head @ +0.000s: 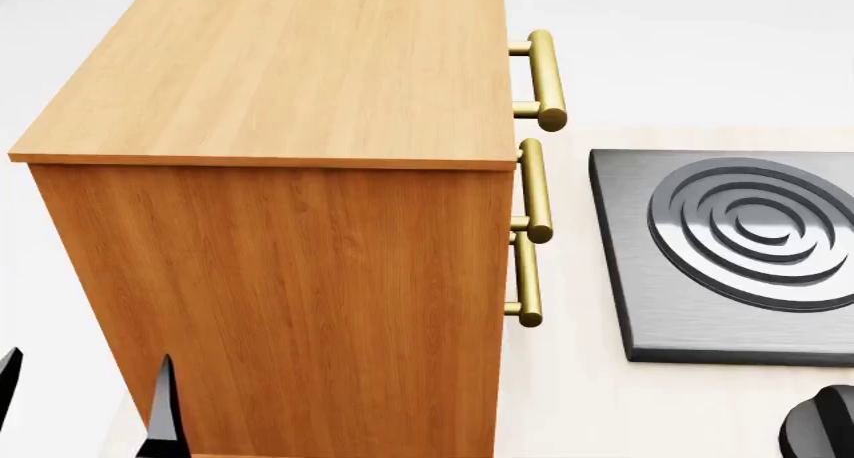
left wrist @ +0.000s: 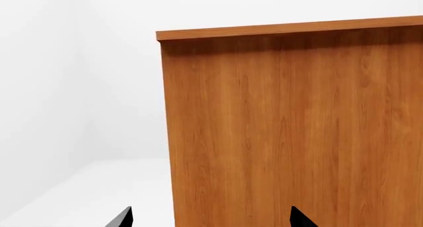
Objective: Put the bowl on the top of the cabinet.
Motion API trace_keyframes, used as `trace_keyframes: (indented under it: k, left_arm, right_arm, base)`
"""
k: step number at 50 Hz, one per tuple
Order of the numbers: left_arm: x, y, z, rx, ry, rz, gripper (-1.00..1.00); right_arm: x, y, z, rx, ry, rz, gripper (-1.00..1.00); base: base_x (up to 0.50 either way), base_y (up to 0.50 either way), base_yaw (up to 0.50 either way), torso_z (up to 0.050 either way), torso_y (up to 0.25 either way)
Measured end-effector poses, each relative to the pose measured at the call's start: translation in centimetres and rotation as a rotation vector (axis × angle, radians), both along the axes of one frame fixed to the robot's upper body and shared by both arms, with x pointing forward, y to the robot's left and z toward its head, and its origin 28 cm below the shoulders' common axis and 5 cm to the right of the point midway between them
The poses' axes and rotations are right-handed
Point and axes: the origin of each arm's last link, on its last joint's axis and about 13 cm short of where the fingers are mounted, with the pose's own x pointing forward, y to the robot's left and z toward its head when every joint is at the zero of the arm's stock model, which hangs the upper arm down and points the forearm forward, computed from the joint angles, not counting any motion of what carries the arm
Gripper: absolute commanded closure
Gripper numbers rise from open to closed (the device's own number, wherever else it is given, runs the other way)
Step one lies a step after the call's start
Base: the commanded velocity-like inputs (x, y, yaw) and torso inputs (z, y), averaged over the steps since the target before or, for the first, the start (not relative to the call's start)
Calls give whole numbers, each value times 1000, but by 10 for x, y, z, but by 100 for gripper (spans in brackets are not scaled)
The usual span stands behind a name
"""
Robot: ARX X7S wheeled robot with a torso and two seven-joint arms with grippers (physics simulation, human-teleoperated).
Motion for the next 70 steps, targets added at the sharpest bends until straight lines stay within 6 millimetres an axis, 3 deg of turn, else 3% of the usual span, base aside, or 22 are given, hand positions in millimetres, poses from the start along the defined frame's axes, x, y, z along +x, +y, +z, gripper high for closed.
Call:
trace_keyframes:
  k: [13,32,70]
  left_arm:
    - [0,0,1,1,-1,1,-100]
    - [0,0,0,1,0,2,-100]
    - [3,-2,-3,1,10,-1,-100]
  right_arm:
    - [5,7,25,18,-31,22,100]
    - [27,26,88,140,-22,65,100]
    - [69,52,230,125,-180,103,100]
  base:
    - [0,0,0,0,0]
    - [0,0,0,0,1]
    - [0,0,0,0,0]
